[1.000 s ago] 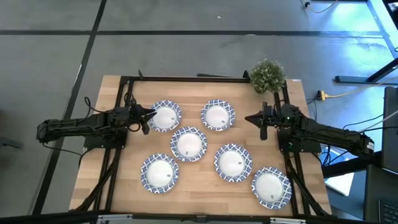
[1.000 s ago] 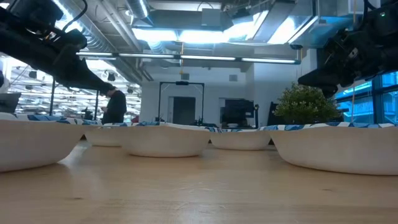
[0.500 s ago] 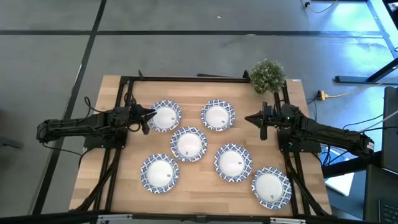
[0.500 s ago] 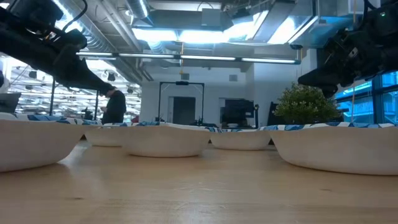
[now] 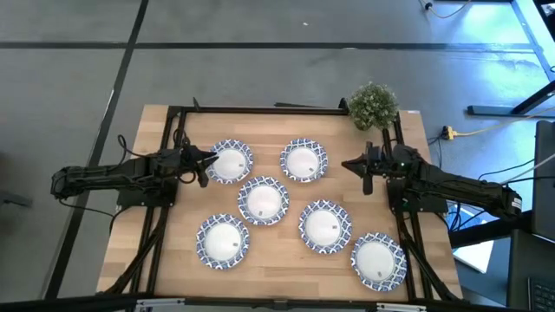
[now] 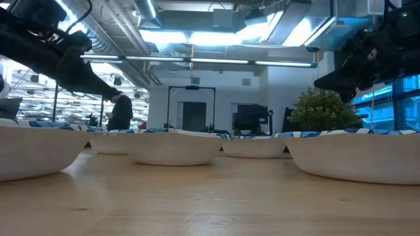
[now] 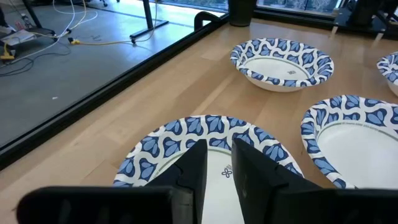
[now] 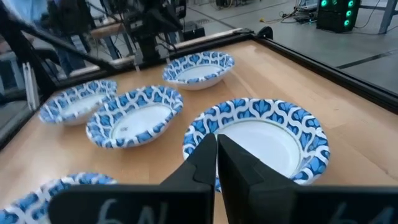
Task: Nest bowls inside each other
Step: Stack the white patterned bowl on top of the other white patterned bowl
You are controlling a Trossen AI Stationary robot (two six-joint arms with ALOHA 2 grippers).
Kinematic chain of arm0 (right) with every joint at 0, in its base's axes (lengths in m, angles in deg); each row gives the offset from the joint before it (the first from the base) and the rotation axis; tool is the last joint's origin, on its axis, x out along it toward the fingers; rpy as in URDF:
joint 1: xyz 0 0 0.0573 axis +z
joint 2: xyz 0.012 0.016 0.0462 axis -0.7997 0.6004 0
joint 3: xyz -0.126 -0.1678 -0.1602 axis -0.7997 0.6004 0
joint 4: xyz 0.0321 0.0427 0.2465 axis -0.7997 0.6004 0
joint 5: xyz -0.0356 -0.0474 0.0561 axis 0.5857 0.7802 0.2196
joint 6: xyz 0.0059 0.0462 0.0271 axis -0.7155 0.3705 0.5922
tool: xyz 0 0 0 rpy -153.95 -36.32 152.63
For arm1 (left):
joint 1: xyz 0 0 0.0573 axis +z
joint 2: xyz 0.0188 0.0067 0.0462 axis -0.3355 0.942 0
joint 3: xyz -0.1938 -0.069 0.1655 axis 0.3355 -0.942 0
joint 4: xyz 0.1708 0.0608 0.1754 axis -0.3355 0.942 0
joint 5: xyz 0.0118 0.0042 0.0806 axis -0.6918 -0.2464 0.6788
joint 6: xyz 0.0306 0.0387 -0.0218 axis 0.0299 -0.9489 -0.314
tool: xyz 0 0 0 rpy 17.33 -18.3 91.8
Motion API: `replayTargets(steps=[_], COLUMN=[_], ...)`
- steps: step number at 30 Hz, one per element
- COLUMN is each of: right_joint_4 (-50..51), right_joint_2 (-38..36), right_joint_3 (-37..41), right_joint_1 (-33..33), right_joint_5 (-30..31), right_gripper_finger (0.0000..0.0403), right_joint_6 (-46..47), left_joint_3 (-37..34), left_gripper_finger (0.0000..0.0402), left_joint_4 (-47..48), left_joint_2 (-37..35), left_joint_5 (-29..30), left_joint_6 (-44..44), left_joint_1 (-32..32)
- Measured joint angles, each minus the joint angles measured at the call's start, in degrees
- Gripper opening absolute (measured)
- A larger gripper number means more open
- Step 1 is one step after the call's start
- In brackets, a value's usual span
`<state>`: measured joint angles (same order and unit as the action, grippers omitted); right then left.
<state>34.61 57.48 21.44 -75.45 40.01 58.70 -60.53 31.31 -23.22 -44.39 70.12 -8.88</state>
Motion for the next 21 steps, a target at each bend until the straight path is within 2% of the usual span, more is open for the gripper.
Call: replayTargets(steps=[3, 6, 10, 13, 17, 21], right_joint_4=[-2.43, -2.44, -2.60, -2.84, -2.82, 4.34], right_joint_2=[-0.02, 0.12, 1.57, 3.92, 9.32, 16.28], right_joint_3=[0.00, 0.00, -0.50, -3.57, -9.87, -16.16], right_joint_1=[0.00, 0.17, 1.96, 4.04, 6.30, 6.56], right_joint_5=[-1.62, -6.65, -8.01, -7.30, -6.62, -6.52], right_gripper_finger=[0.0017, 0.0017, 0.0017, 0.0017, 0.0017, 0.0017], right_joint_6=[3.65, 4.63, 7.32, 6.73, 1.29, -2.36], left_joint_3=[0.00, 0.00, 0.00, 0.00, 0.00, 0.00], left_gripper_finger=[0.0069, 0.0069, 0.0069, 0.0069, 0.0069, 0.0069], left_joint_4=[0.00, 0.00, 0.00, -0.02, -0.04, -0.02], left_joint_2=[0.02, 0.01, 0.01, 0.02, 0.00, 0.01], left_joint_5=[0.00, 0.00, 0.00, 0.00, 0.00, 0.00], left_joint_6=[0.02, 0.01, 0.01, 0.00, 0.00, 0.00], left_joint_1=[0.00, -0.01, 0.00, 0.00, 0.00, -0.01])
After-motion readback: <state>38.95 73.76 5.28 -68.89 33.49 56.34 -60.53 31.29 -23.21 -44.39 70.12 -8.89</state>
